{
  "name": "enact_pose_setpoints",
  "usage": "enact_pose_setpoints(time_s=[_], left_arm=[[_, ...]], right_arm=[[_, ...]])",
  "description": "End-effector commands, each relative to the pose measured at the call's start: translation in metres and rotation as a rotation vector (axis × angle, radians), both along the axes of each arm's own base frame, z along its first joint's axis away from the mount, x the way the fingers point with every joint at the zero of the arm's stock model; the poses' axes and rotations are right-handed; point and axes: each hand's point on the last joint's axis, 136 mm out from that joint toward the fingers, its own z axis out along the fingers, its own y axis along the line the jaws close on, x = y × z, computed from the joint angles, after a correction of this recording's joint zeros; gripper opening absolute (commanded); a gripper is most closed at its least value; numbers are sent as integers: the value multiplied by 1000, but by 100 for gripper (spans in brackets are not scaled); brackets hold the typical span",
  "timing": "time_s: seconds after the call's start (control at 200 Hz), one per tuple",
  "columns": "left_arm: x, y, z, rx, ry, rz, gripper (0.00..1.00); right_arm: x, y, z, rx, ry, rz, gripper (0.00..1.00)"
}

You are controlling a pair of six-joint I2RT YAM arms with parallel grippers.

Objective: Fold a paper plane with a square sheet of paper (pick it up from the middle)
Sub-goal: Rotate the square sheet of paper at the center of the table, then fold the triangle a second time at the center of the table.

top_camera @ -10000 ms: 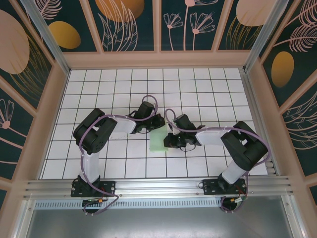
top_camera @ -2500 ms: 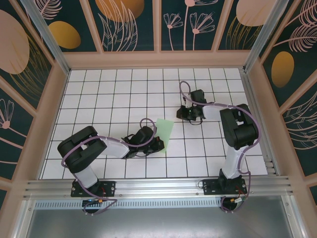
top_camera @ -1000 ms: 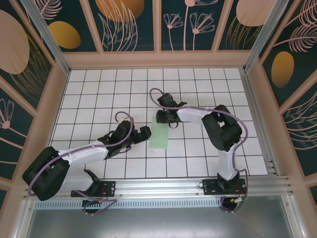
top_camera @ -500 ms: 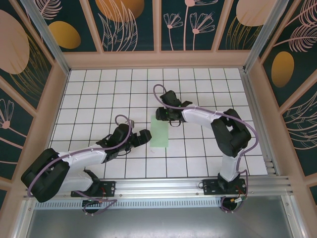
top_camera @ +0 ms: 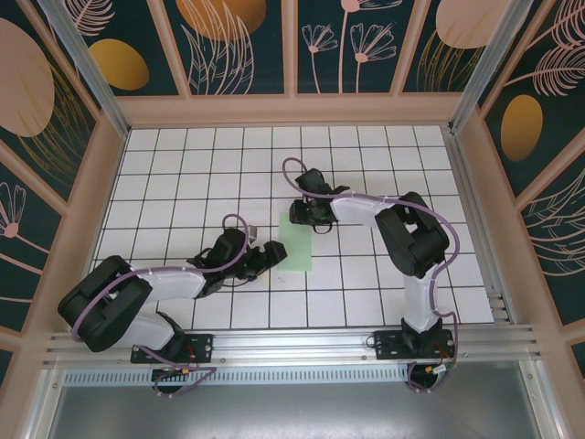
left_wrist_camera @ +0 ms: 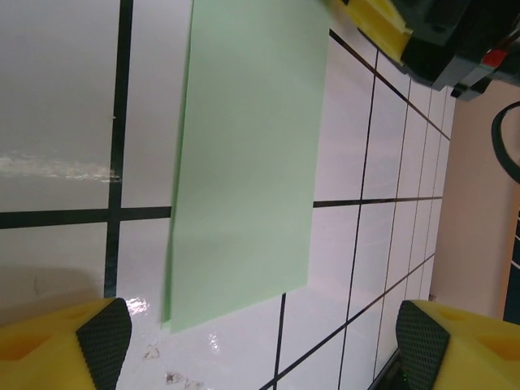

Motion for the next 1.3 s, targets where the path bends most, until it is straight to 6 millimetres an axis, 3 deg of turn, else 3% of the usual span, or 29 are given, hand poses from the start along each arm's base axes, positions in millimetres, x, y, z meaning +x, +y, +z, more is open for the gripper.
enact_pose_setpoints(time_s=[0.0, 0.31, 0.53, 0.821, 1.291], left_arm=[[-1, -11, 6, -46, 28, -33, 87], [-3, -19, 4, -48, 53, -77, 89], [-4, -22, -1, -9, 74, -115, 90], [-4, -11, -13, 116, 97, -123, 90], [2, -23, -16, 178, 123, -176, 88]], right_arm=[[-1, -10, -16, -14, 38, -38, 42], [-12, -19, -38, -28, 105, -83, 42], [-12, -20, -40, -27, 108, -92, 42], [-14, -22, -43, -33, 111, -101, 42], [-15, -27, -50, -42, 112, -110, 42]])
